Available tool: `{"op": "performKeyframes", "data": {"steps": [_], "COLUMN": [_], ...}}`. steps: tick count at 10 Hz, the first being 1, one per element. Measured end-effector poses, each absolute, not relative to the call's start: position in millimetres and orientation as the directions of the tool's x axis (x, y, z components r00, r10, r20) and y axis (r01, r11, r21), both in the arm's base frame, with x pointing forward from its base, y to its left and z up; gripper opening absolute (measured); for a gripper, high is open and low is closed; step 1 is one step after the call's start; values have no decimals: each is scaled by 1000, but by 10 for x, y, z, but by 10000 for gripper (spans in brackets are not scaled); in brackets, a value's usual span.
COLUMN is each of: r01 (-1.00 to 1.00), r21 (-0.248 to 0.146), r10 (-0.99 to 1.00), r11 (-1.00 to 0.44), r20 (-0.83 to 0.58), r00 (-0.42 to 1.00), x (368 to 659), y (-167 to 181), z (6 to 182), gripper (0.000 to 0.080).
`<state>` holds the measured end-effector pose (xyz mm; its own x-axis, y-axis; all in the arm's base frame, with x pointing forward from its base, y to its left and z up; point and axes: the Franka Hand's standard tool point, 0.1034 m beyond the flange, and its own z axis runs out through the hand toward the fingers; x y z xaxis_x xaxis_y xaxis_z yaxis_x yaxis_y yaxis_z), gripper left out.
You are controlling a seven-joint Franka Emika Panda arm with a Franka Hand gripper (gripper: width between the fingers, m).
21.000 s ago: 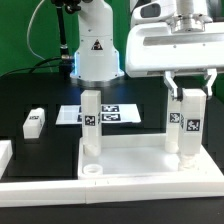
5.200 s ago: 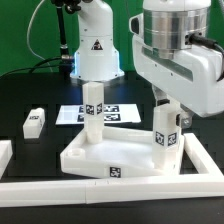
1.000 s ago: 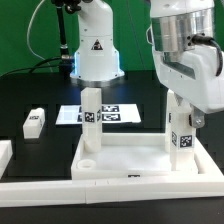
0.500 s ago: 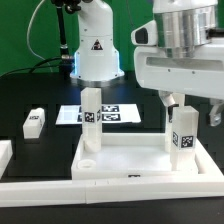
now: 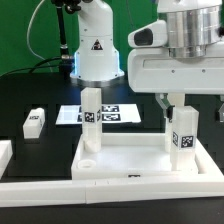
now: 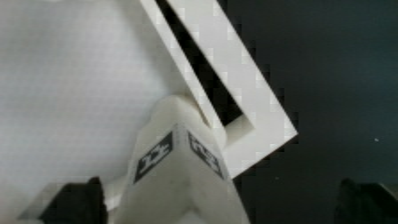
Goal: Assemble desk
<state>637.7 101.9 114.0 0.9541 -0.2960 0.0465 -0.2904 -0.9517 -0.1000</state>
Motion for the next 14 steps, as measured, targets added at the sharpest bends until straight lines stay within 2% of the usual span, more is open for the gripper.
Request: {"op": "performKeyframes", "data": {"steps": [2,4,5,6,7,8,11,12,14], "r01": [-29,-70,-71,-151,-232,-285,-500,-615,-791], "r21": [-77,-81,-80,-88,-94,-98,-112,-121,-107], "r10": [-35,-76,-77,-158,-238,-291,-506,-621,-793], "r11": [-997,-994,-994,-985,-968,-954,-859,-779,-603], "r20": [85,81,81,74,66,61,37,20,-25], "r00": [996,994,994,985,969,955,862,783,608], "x": [6421,6415,6416,6416,6415,6415,6419,6429,6439], "y": [882,899,891,896,900,898,897,878,858], "z": [1108,1103,1102,1102,1102,1101,1098,1100,1100], "gripper": [649,649,530,395,395,288,288,288,288]}}
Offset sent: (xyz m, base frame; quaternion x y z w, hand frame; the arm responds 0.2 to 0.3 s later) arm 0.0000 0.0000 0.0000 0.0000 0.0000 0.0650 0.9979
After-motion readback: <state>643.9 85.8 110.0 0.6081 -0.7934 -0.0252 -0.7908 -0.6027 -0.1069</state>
